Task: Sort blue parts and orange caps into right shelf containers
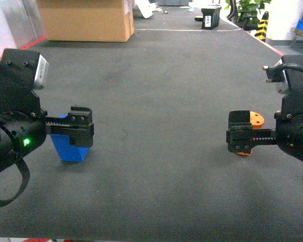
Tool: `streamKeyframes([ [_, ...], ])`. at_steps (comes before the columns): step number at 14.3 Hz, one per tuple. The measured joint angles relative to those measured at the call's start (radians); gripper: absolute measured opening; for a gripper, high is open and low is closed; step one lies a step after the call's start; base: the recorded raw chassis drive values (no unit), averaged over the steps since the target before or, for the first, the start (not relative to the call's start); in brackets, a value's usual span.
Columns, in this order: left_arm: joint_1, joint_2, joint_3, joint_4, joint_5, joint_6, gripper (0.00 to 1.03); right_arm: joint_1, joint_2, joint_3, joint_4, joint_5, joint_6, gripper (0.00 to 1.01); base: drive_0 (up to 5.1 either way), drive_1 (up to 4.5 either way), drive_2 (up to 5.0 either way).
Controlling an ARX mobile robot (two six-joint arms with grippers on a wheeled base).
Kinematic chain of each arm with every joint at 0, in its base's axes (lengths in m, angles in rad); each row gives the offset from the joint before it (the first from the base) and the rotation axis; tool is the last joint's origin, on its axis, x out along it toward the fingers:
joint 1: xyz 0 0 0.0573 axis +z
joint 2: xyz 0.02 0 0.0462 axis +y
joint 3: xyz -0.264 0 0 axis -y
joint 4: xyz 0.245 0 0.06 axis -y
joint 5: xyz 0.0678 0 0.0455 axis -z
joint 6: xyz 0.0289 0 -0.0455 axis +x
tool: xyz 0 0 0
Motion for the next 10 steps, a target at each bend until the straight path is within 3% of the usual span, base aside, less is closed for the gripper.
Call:
streamKeyframes([
  [10, -0.011, 0.216, 0.084, 0.05, -0.052, 0.0, 0.98, -0.007, 0.235, 0.155, 0.041, 0.03, 0.026, 0.98, 0.0, 0.0, 0.0],
])
